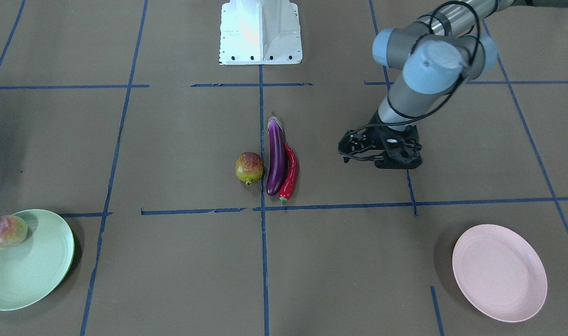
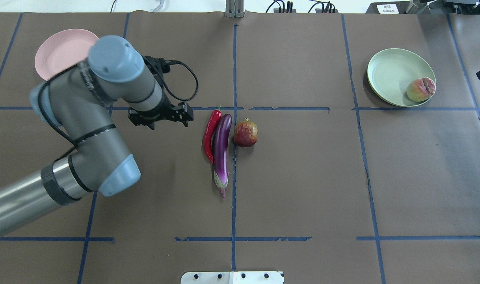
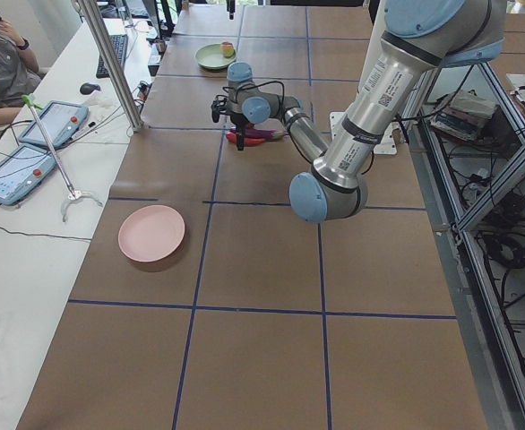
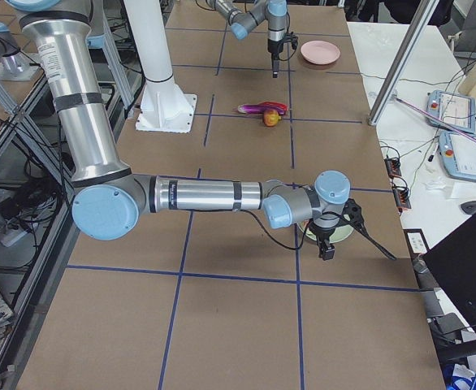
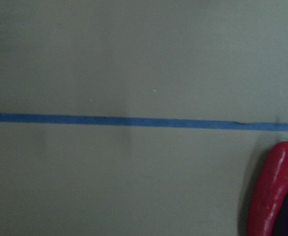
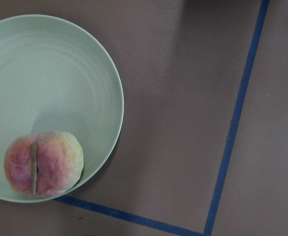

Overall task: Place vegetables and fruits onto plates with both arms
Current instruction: 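Reach the left gripper to the purple eggplant and grasp it while the right arm withdraws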

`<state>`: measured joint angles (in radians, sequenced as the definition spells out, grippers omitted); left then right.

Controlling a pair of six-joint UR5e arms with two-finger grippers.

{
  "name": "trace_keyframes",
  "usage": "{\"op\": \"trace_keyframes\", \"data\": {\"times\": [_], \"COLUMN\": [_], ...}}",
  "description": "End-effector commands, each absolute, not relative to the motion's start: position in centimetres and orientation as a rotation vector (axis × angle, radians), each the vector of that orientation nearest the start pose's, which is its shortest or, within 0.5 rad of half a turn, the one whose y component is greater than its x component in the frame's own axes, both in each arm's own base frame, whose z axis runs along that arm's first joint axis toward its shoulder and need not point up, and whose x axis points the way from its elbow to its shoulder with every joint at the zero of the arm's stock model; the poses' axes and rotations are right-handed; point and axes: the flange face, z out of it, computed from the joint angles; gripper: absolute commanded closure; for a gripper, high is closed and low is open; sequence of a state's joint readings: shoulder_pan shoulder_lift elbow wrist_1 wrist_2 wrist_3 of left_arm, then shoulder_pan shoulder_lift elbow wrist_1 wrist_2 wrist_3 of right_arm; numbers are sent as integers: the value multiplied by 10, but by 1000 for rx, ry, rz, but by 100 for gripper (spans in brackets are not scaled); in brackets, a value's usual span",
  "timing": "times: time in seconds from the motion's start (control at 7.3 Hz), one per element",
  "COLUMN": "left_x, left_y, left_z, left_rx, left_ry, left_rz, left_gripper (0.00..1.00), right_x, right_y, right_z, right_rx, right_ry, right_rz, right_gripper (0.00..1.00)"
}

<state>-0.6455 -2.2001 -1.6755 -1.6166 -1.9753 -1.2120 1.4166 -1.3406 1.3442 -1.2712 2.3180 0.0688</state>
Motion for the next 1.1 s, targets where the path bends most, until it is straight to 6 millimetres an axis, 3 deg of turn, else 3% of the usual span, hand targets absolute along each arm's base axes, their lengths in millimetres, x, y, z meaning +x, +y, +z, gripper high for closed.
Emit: {"op": "trace_keyframes", "data": {"times": [0.0, 0.27, 0.55, 0.68, 0.82, 0.96], "left_x": [566, 616, 631, 633, 633, 632], "left_y": [-410, -412, -406, -405, -405, -405], "left_z": [200, 185, 193, 197, 196, 197], "left_rx": [12, 9, 11, 9, 10, 10], "left_ry": [844, 807, 786, 779, 781, 777], "left_rz": [-158, -186, -183, -181, -180, -184], "left_gripper": [0, 1, 11, 33, 63, 87], "right_x": [-27, -26, -26, -26, -26, -26], "right_y": [-602, -602, -602, -602, -602, -602], "right_z": [619, 619, 620, 620, 620, 620], "right_rx": [199, 200, 200, 200, 201, 202], "right_ry": [-769, -765, -762, -762, -760, -760], "right_rz": [-190, -189, -189, -189, -188, -189], "right_gripper": [0, 0, 0, 0, 0, 0]}}
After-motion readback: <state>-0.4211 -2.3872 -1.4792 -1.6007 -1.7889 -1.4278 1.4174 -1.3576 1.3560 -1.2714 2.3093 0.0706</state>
